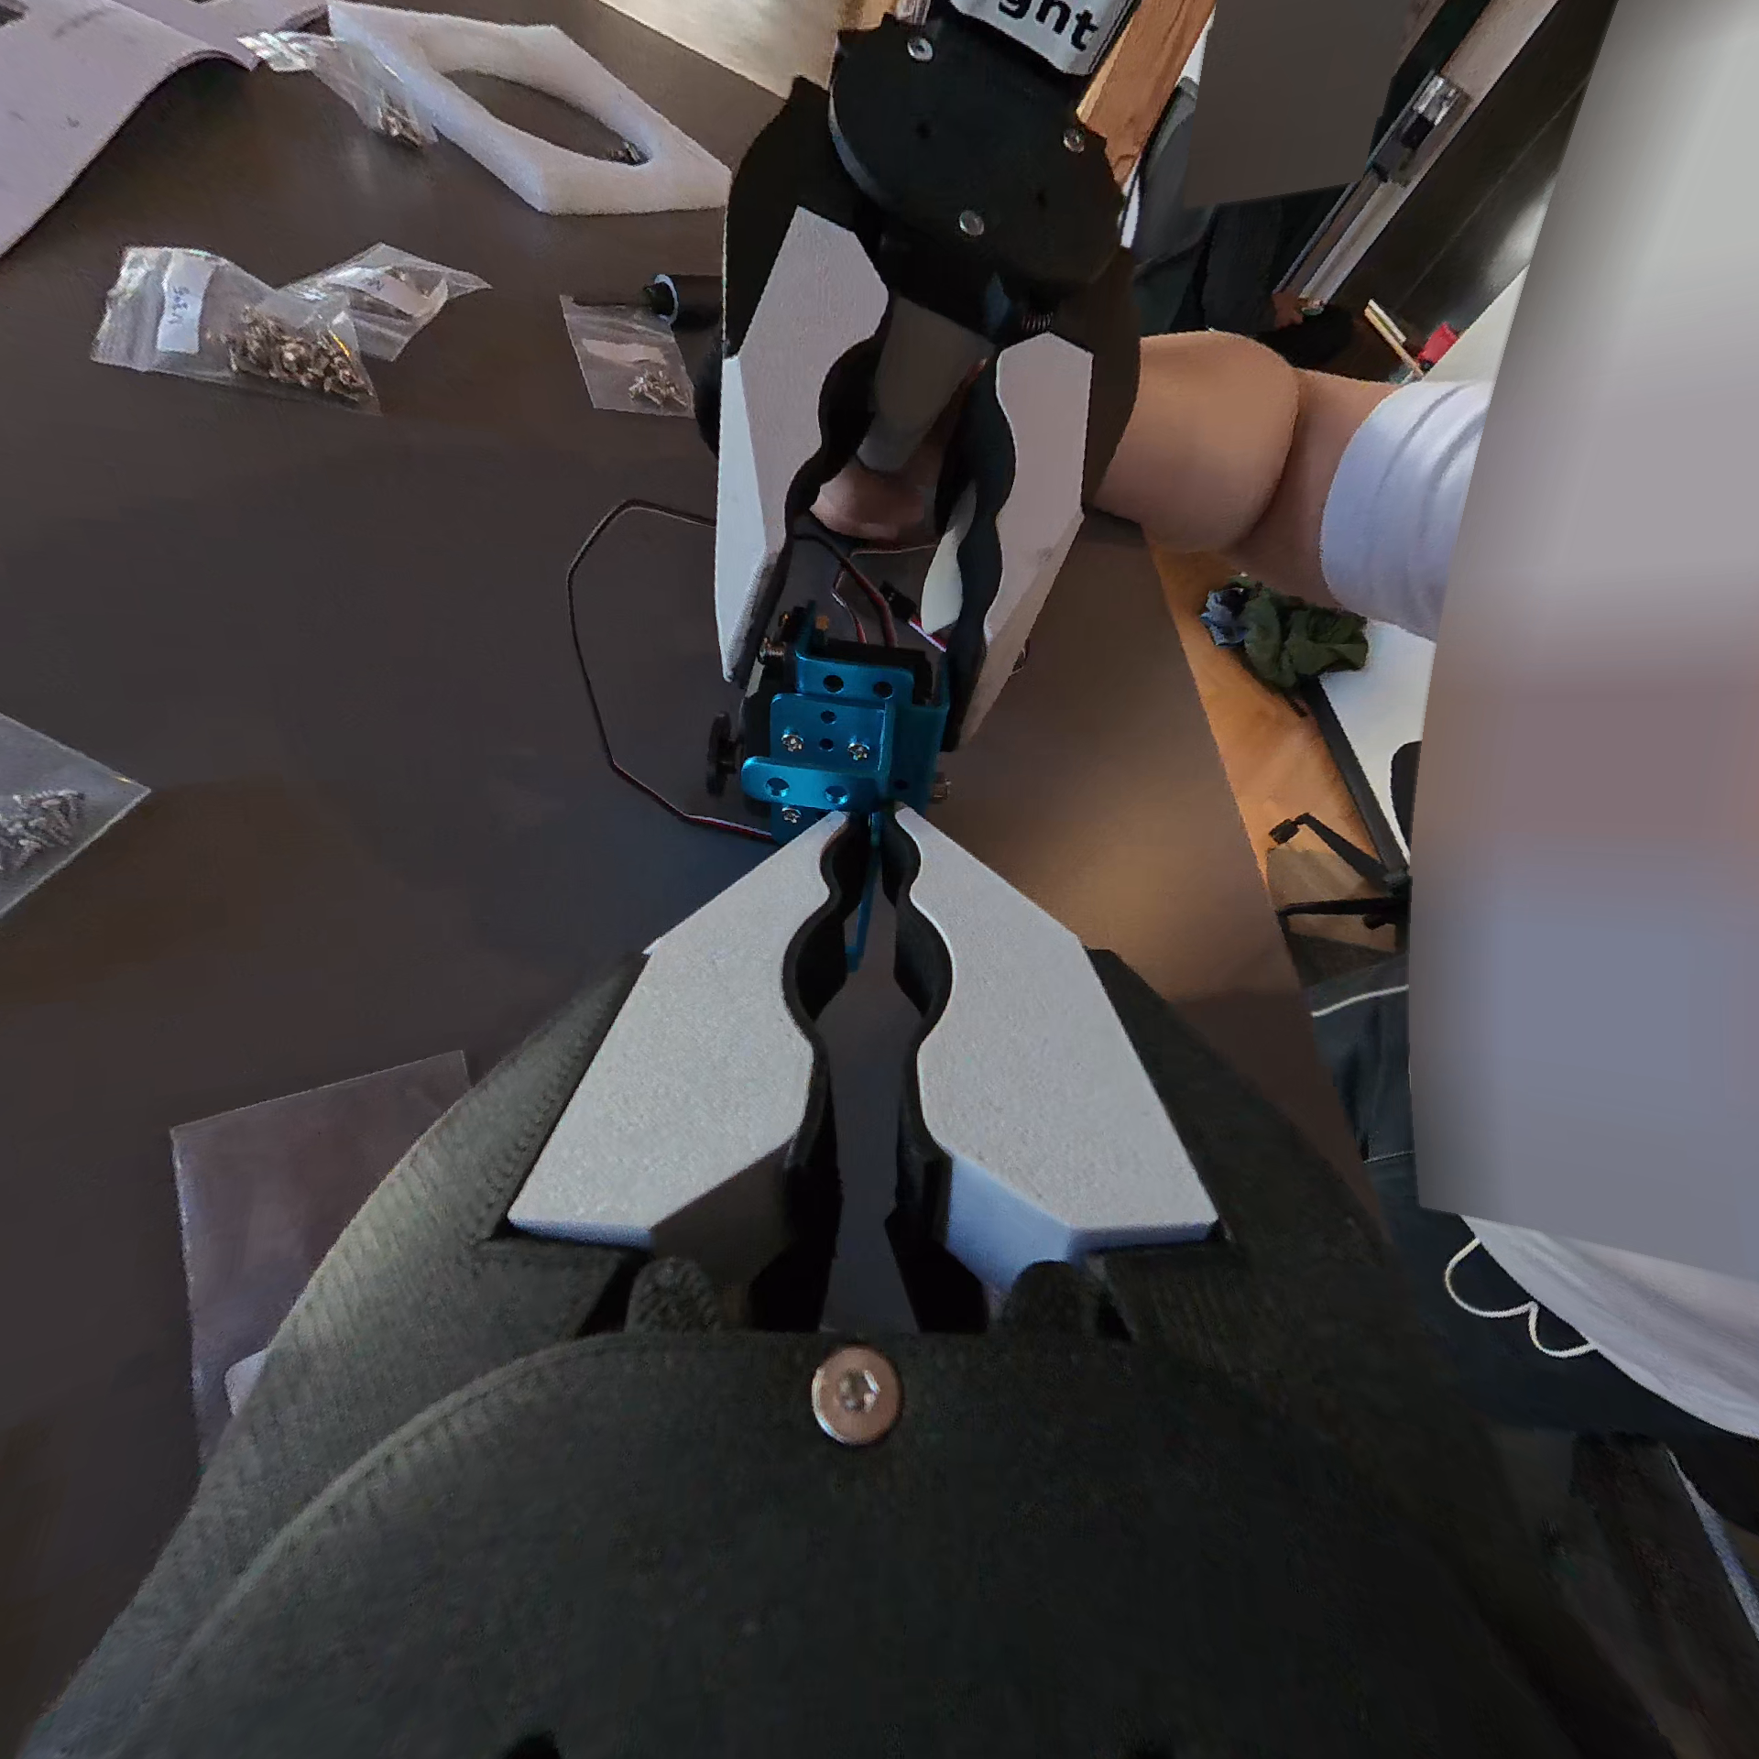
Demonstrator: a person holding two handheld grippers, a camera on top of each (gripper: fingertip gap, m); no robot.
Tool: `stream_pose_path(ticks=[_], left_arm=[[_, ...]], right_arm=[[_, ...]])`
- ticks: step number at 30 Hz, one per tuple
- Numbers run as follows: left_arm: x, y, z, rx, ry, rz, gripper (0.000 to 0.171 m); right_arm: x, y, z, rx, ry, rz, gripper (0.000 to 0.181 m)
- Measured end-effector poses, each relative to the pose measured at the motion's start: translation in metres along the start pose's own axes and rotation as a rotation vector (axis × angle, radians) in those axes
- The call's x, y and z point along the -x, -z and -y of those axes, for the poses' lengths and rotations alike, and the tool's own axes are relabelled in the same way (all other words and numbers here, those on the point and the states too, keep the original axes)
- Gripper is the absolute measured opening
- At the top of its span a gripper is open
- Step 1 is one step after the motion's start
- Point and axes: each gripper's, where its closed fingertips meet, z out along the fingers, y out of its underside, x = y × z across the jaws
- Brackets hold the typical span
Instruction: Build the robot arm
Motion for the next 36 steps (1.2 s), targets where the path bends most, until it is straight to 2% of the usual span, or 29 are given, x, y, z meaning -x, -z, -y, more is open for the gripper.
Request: stream_pose_path(ticks=[9,15,19,22,29,34,36], left_arm=[[0.003,0.0,-0.001,0.002,0.022,0.014,0.003],[0.001,0.0,-0.002,0.006,0.017,0.008,0.003],[-0.004,-0.001,-0.002,0.011,-0.054,0.017,0.002],[-0.004,-0.001,-0.002,0.019,-0.081,0.028,0.002],[-0.007,-0.004,-0.007,0.056,-0.235,0.085,0.002],[-0.007,-0.005,-0.012,0.094,-0.475,0.16,0.001],[-0.009,-0.006,-0.014,0.11,-0.575,0.184,0.001]], right_arm=[[-0.003,0.0,-0.001,0.011,0.023,-0.052,0.044],[-0.002,0.0,0.0,-0.003,-0.018,-0.023,0.043],[0.002,0.0,-0.001,-0.009,-0.064,0.038,0.043],[0.002,0.001,-0.001,-0.006,-0.028,0.012,0.044],[0.006,0.002,-0.003,0.007,0.022,-0.04,0.043],[0.01,0.001,-0.004,0.032,0.213,-0.095,0.044],[0.014,0.0,-0.004,0.042,0.357,-0.122,0.044]])
